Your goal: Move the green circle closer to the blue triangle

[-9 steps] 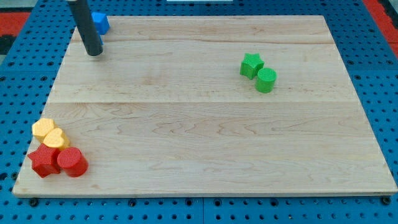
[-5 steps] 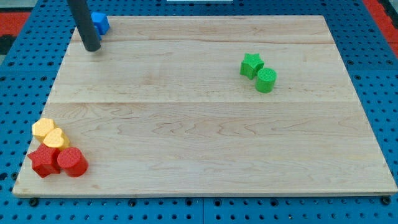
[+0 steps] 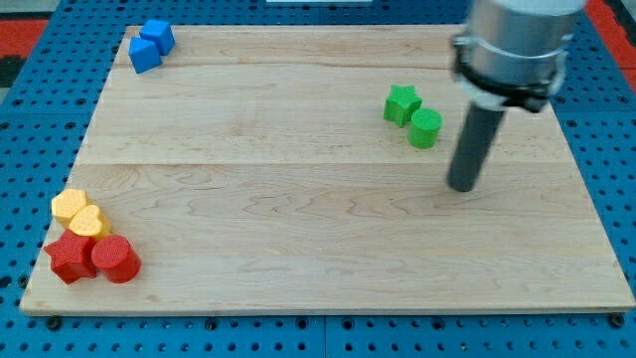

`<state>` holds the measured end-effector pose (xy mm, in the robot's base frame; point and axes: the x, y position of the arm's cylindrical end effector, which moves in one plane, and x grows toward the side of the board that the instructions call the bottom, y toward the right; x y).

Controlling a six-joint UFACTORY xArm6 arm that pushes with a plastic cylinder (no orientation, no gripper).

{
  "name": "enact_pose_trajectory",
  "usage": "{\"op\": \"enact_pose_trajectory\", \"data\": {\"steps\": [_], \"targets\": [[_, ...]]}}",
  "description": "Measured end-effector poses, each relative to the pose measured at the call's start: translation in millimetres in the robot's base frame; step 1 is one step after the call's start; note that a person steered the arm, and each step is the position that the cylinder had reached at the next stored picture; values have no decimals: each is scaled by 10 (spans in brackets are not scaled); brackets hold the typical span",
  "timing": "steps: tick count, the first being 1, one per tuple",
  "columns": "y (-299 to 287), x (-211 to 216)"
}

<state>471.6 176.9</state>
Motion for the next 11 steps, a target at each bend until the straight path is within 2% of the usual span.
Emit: {"op": "enact_pose_trajectory", "data": {"steps": [1,4,6,8,9,11], "targets": [[52,-305],[-1446,-1433],[-2001,-1586],[-2965,-2088],[-3278,-2139],[-3254,-1570]]}}
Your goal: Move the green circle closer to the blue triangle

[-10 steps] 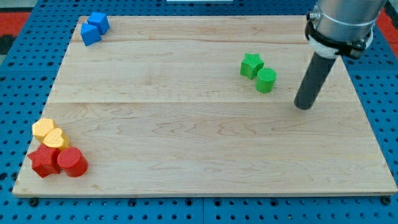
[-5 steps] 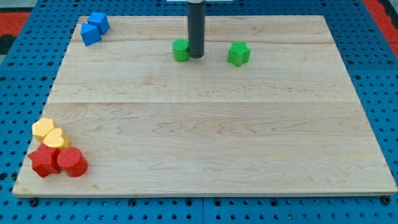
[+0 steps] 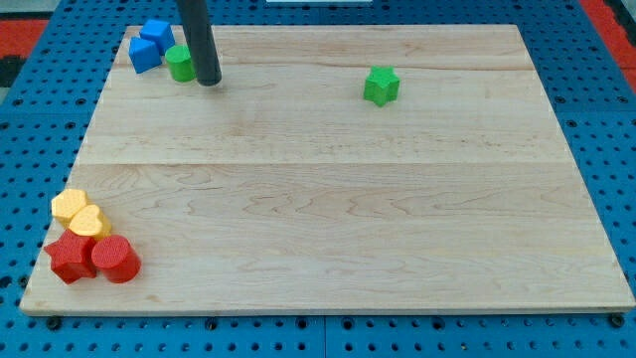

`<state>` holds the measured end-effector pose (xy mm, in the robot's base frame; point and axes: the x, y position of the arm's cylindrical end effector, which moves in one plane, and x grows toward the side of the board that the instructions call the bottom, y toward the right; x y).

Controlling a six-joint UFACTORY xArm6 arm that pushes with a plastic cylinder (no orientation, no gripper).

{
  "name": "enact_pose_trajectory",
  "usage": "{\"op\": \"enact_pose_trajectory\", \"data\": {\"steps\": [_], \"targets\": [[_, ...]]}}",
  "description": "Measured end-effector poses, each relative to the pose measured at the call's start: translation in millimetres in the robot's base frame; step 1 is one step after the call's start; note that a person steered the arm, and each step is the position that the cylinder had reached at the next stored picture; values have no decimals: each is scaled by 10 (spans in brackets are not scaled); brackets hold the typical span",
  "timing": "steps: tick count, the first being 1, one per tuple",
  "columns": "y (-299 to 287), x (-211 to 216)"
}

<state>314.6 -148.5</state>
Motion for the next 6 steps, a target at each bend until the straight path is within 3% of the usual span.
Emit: {"op": "enact_pose_trajectory", "data": {"steps": [3,4,5,6], "targets": [[-415,-184],[-178,-31],[176,-92],[133,-290]]}}
